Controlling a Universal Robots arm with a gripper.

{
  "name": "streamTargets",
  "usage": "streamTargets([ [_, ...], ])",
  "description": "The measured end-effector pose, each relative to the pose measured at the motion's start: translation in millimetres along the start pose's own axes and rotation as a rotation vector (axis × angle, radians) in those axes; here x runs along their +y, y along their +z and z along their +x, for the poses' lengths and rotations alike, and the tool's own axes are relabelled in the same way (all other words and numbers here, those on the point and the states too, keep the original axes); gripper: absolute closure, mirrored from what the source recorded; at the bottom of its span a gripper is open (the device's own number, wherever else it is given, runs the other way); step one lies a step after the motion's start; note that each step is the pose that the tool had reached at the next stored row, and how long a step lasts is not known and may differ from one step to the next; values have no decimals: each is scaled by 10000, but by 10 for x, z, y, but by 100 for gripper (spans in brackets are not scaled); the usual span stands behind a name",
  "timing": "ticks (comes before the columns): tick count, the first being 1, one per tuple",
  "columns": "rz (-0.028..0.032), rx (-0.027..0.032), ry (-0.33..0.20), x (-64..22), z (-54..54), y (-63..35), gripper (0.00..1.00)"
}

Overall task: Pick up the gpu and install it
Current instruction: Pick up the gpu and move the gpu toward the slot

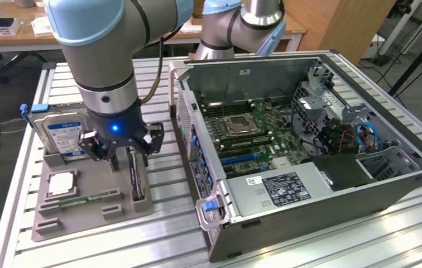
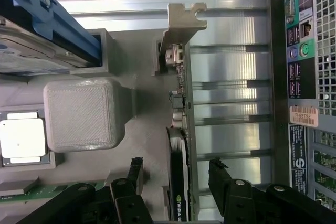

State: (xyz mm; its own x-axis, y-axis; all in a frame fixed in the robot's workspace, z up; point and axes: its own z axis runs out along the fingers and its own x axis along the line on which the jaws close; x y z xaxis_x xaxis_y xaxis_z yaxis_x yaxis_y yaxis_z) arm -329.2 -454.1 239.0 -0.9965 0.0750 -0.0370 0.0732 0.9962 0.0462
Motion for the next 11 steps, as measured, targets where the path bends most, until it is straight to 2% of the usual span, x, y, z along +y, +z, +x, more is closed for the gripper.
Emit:
streamTargets([
  [11,0,-1,0,0,0,8,39],
])
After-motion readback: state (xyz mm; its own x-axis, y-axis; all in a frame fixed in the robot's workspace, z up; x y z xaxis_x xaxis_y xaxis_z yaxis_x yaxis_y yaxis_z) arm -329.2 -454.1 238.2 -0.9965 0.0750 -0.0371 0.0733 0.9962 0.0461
